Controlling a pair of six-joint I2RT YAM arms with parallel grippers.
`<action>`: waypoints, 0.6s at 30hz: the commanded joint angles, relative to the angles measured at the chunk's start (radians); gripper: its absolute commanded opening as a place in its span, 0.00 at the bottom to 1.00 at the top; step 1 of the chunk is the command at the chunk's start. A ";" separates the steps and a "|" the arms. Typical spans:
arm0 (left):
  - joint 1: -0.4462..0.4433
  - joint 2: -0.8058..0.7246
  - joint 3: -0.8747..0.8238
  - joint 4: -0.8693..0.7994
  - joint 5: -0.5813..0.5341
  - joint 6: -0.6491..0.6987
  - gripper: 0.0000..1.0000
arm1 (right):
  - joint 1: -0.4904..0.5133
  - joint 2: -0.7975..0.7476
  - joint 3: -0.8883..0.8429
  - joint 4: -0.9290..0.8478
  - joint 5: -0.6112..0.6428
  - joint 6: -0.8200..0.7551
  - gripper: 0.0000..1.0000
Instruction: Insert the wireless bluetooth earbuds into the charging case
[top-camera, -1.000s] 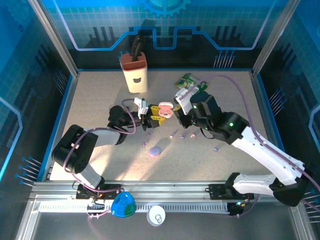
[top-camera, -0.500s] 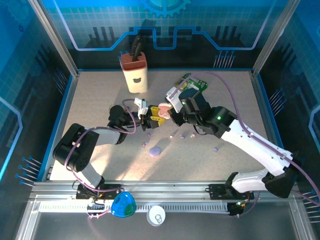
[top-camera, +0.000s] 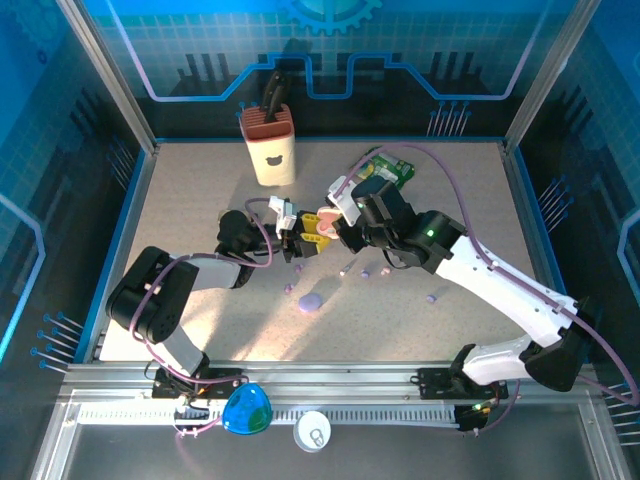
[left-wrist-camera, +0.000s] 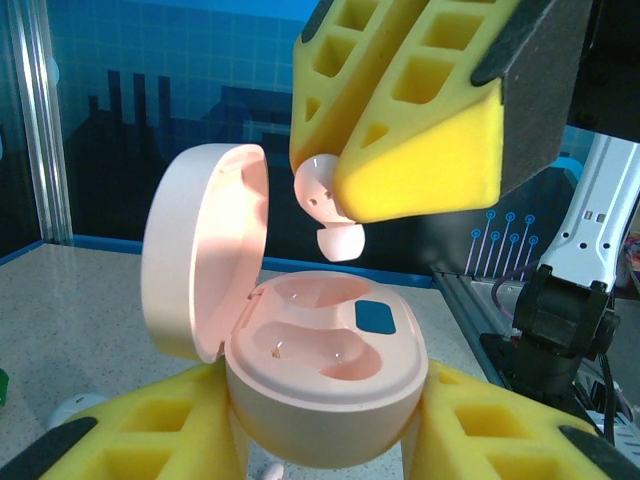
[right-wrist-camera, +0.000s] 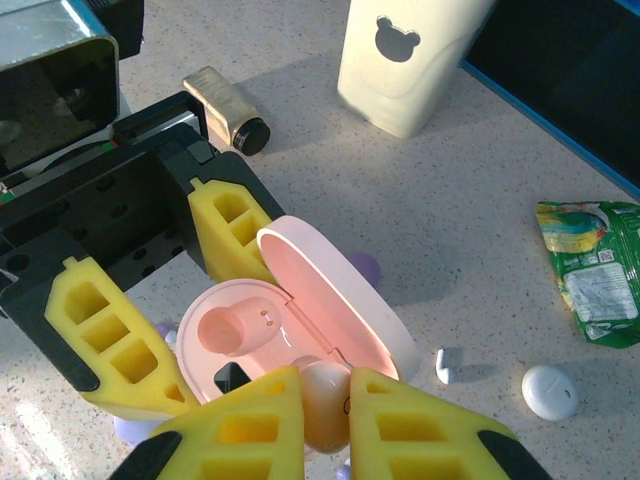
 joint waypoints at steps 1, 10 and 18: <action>0.009 -0.003 0.025 0.034 0.023 0.015 0.38 | 0.005 0.015 0.006 -0.028 -0.027 0.002 0.15; 0.010 -0.009 0.018 0.034 0.013 0.021 0.38 | 0.007 0.022 -0.006 -0.041 -0.019 0.015 0.15; 0.010 -0.013 0.015 0.034 0.013 0.021 0.38 | 0.006 0.030 -0.002 -0.041 -0.023 0.018 0.22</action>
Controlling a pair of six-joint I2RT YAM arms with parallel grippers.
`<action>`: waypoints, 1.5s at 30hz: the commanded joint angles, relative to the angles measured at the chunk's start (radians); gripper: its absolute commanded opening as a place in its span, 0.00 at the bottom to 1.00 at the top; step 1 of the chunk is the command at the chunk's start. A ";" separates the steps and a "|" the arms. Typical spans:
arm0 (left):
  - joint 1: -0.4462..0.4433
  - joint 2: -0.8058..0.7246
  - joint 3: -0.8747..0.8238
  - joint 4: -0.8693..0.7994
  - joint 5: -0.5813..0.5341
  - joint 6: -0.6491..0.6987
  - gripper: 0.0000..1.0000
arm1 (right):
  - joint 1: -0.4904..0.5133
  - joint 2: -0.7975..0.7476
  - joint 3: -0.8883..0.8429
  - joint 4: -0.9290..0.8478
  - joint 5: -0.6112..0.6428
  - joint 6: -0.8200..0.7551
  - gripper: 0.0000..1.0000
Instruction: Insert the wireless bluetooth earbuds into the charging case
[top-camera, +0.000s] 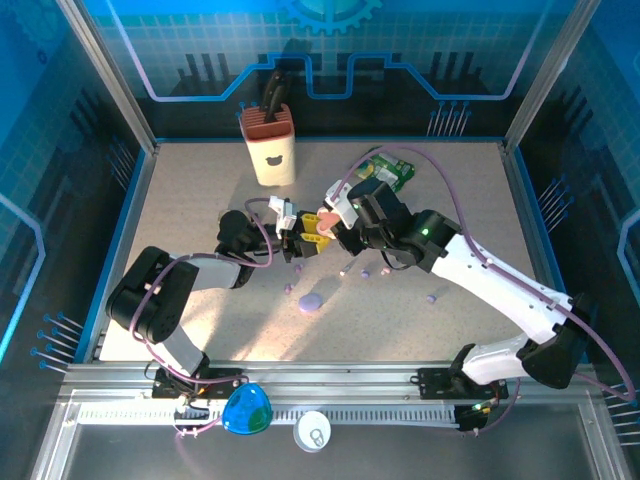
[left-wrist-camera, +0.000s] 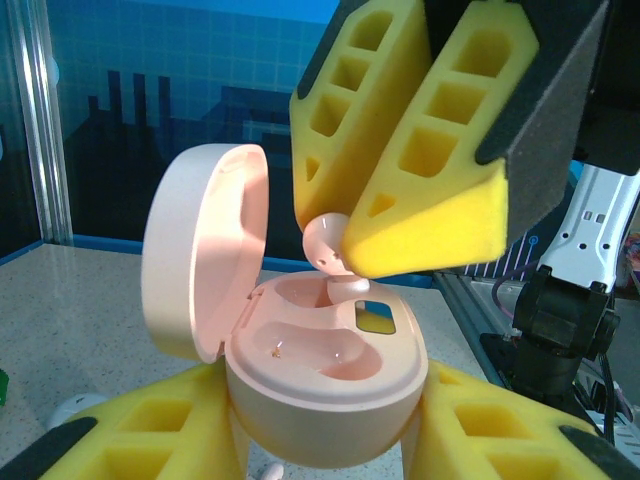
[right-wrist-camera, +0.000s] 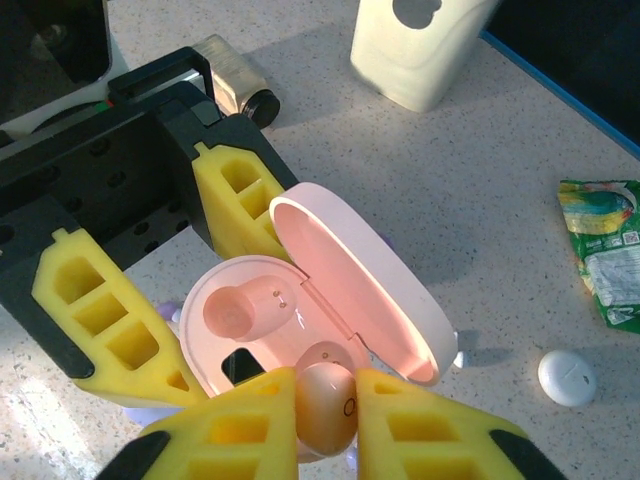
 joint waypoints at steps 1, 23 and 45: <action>0.010 -0.014 0.013 0.034 0.013 0.021 0.38 | 0.007 0.006 0.000 -0.011 -0.007 0.008 0.25; 0.012 -0.027 -0.005 0.034 0.009 0.025 0.38 | -0.293 -0.401 -0.421 0.334 -0.153 0.307 0.62; 0.014 -0.078 -0.039 0.034 -0.011 0.021 0.39 | -0.661 0.212 -0.558 0.305 -0.655 0.558 0.56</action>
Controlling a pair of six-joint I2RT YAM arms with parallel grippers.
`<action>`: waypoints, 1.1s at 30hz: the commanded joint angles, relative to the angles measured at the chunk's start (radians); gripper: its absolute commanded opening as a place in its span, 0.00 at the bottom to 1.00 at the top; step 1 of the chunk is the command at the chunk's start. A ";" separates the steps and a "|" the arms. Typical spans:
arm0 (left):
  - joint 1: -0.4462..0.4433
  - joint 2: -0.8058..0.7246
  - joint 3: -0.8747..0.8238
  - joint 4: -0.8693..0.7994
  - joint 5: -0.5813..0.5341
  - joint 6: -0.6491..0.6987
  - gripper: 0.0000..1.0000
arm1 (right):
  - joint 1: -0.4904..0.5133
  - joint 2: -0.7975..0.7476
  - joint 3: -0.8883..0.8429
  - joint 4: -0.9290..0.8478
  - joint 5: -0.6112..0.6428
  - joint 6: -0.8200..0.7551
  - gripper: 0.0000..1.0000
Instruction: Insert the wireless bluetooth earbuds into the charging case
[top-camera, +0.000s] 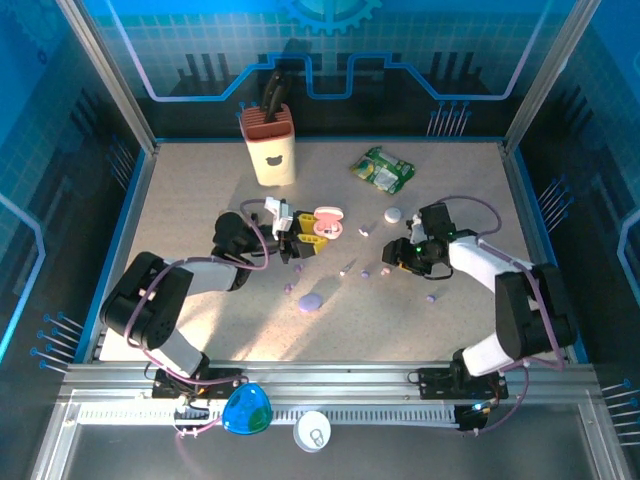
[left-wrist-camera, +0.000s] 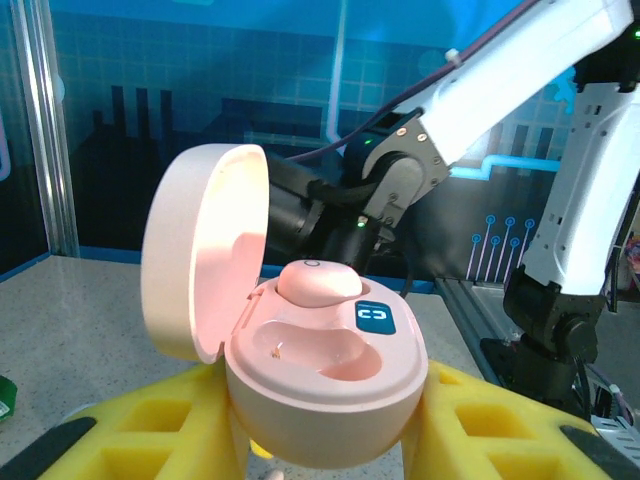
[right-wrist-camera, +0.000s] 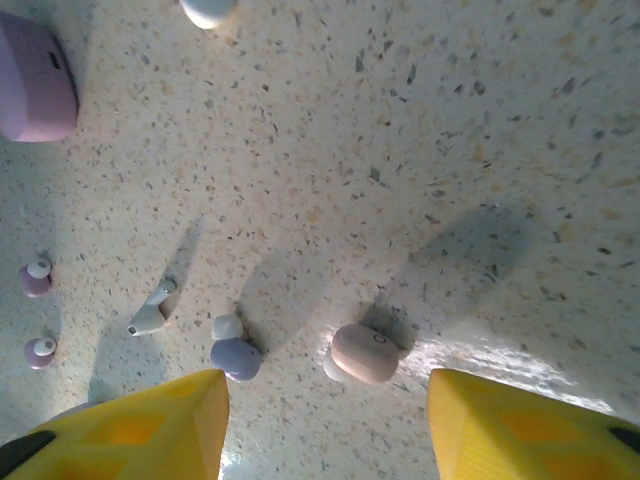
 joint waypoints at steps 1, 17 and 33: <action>0.008 -0.030 -0.014 0.034 -0.008 0.021 0.39 | -0.008 0.043 0.018 -0.016 -0.063 0.043 0.55; 0.008 -0.039 -0.019 0.034 -0.014 0.035 0.38 | 0.036 0.090 0.013 0.001 -0.060 0.082 0.51; 0.015 -0.053 -0.032 0.034 -0.043 0.036 0.38 | 0.055 0.172 0.141 -0.014 -0.040 0.059 0.45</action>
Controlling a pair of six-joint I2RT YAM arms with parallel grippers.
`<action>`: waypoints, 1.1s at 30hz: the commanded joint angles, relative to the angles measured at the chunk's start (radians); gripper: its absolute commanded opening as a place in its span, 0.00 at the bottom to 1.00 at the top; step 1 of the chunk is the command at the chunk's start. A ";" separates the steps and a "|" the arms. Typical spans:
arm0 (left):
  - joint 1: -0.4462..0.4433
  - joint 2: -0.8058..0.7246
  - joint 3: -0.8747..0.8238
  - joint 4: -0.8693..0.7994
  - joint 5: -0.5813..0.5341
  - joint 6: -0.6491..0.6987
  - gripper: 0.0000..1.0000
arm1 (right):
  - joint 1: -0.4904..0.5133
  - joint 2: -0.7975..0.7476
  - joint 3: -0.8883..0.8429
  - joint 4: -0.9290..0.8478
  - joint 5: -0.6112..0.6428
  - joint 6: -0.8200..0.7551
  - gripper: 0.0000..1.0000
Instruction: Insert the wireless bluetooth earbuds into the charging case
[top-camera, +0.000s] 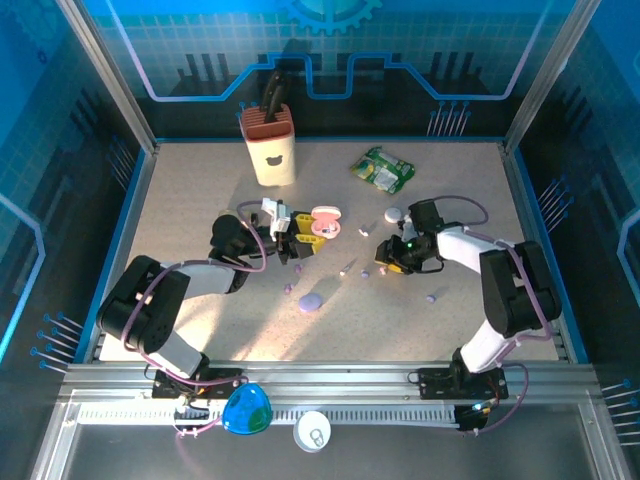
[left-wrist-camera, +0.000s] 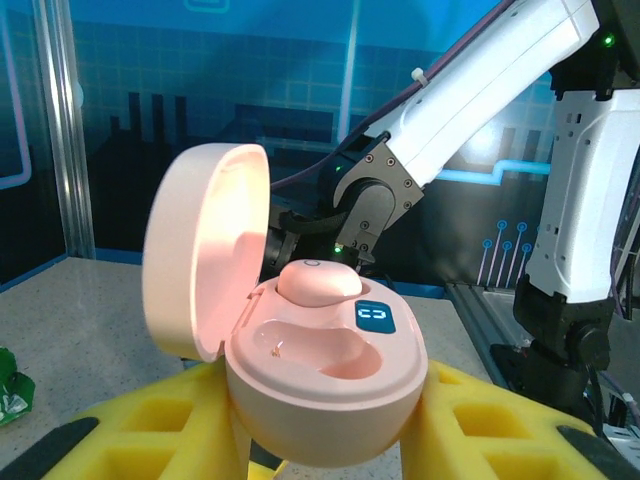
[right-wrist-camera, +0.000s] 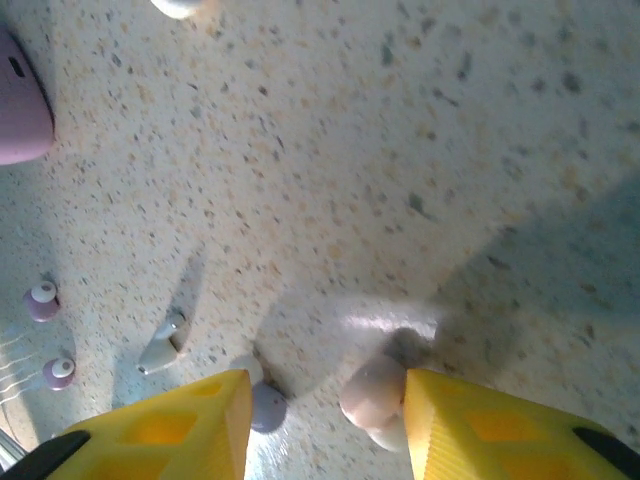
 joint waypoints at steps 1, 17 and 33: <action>0.009 -0.028 -0.010 0.034 -0.013 0.033 0.38 | 0.024 0.036 0.062 -0.022 -0.004 -0.023 0.45; 0.101 -0.027 -0.024 0.034 -0.036 0.034 0.38 | 0.254 -0.007 0.234 -0.403 0.695 -0.166 0.50; 0.230 -0.075 -0.050 0.034 -0.052 0.043 0.38 | 0.470 0.255 0.420 -0.608 0.996 -0.035 0.45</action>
